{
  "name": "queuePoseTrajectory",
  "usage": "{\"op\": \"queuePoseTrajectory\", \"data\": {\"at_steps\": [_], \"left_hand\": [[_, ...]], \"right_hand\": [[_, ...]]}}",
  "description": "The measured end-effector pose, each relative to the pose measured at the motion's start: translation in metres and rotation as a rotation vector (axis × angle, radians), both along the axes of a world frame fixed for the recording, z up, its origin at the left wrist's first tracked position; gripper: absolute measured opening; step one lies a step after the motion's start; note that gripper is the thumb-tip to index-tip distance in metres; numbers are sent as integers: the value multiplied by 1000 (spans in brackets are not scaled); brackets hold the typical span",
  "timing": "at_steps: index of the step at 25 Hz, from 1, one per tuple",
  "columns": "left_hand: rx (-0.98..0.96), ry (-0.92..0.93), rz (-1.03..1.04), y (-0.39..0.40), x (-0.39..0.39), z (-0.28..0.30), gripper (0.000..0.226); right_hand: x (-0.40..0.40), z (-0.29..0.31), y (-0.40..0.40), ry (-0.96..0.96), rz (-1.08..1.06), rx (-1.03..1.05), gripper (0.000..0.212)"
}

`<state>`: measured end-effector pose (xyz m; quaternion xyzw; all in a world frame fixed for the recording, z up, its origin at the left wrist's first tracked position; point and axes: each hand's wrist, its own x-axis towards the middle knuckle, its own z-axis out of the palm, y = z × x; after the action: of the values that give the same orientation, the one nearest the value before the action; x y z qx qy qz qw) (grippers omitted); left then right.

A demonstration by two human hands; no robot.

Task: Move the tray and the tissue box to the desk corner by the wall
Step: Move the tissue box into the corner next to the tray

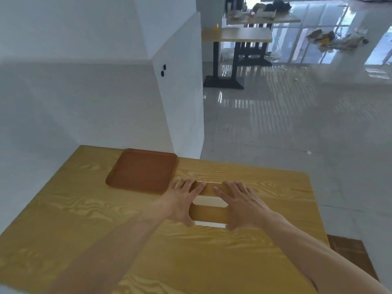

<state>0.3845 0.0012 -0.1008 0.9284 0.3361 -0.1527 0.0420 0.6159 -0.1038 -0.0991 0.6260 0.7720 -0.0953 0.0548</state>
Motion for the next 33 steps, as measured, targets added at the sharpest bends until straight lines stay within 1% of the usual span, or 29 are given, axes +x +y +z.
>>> {"op": "queuePoseTrajectory", "data": {"at_steps": [2, 7, 13, 17, 23, 29, 33], "left_hand": [[41, -17, 21, -7, -31, -1, 129], [48, -49, 108, -20, -115, 7, 125], [54, -80, 236, -37, -247, 17, 125], [84, -150, 329, -54, -335, 21, 120], [61, -147, 487, -84, -452, 27, 119], [84, -104, 555, -95, -520, 23, 118], [40, -107, 612, -81, -550, 16, 119]], "right_hand": [[-24, 2, 4, -7, 45, 7, 120], [-99, 5, 17, -3, 141, 13, 121], [-224, 19, 28, 29, 255, 14, 118], [-310, 29, 37, 13, 340, 31, 115], [-429, 28, 50, -12, 498, 40, 115], [-501, 19, 64, -11, 584, 17, 113], [-533, 8, 86, 6, 622, -7, 113]]}}
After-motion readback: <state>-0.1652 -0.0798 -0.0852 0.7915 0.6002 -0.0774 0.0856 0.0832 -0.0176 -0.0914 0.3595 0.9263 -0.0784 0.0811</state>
